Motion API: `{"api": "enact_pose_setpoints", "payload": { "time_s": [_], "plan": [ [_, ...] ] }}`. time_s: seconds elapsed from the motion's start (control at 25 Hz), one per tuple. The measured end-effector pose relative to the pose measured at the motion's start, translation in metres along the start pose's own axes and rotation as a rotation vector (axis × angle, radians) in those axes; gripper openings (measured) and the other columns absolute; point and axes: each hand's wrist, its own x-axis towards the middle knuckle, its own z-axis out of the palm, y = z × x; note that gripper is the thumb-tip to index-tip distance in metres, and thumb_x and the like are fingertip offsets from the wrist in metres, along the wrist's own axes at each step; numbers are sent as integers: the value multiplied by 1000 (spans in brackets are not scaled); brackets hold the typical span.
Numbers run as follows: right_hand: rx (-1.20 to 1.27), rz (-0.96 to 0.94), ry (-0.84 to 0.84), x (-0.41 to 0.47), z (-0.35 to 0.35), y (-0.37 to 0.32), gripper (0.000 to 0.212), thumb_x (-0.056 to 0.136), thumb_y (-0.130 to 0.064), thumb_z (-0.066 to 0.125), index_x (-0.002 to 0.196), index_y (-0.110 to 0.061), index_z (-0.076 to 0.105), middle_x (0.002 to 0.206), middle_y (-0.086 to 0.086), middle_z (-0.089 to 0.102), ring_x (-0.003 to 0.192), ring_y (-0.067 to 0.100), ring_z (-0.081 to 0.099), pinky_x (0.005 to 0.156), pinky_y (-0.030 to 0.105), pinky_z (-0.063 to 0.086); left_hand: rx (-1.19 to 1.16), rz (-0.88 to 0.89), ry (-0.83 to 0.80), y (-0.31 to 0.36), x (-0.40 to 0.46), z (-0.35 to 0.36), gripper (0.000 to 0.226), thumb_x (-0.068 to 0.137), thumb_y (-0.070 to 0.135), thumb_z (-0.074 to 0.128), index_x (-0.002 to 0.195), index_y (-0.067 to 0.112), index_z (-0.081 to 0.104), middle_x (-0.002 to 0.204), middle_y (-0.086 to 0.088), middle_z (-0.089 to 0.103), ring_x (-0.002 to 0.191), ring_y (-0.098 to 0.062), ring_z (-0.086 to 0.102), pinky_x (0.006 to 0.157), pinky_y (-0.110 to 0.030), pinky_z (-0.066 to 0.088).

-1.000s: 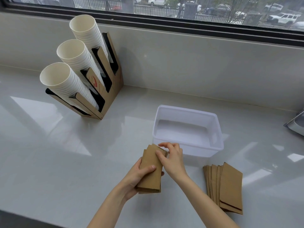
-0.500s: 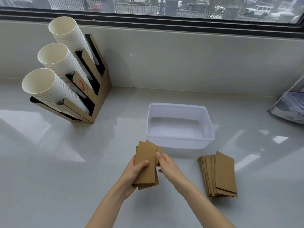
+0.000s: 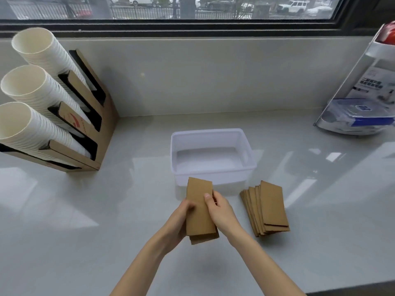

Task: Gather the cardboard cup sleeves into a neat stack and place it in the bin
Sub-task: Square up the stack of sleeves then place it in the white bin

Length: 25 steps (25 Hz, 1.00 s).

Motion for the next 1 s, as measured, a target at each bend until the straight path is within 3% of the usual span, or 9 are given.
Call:
{"api": "enact_pose_setpoints", "payload": {
  "time_s": [0.2,0.4,0.56,0.68,0.76,0.92,1.0],
  "plan": [
    [63,-39,23,1,-41,0,33,94,-30,41,120,-12,53,103,0,62,94,16,59,76,26,49,53,40,-6,3,15,30,29,93,20,39,120,19,47,116,-5,61,104,-21,60,82,-32,53],
    [149,-35,107,9,-92,5,32,93,-25,45,122,-11,48,90,-6,57,83,11,57,66,17,47,145,125,47,4,34,75,30,92,20,47,122,18,45,111,-1,62,102,-16,61,91,-39,52],
    [115,-28,136,16,-130,13,32,93,-26,45,122,-12,46,92,-2,56,83,14,56,68,21,46,182,157,62,1,48,105,25,92,22,47,116,20,53,107,1,62,97,-10,61,77,-29,57],
    [46,-32,137,20,-155,21,32,92,-27,47,122,-13,48,93,-2,58,85,15,57,69,23,48,216,150,96,-4,58,125,24,91,23,49,114,20,56,110,-5,60,102,-17,59,83,-36,57],
    [11,-18,127,21,-168,27,33,92,-27,48,121,-13,49,99,1,59,89,17,57,74,26,46,257,147,152,-8,64,137,29,90,22,52,119,17,55,100,-2,58,97,-18,58,85,-41,56],
    [-113,6,125,24,-184,38,35,92,-28,47,123,-12,49,110,5,58,93,17,53,78,27,43,395,175,311,-18,71,155,36,87,24,56,123,21,51,92,5,54,84,-12,57,61,-18,54],
    [-199,-1,128,27,-187,42,37,92,-29,47,124,-12,48,119,9,57,95,17,52,80,27,43,449,189,375,-21,75,160,36,86,24,57,122,19,51,88,5,54,83,-13,57,61,-15,48]
  ]
}}
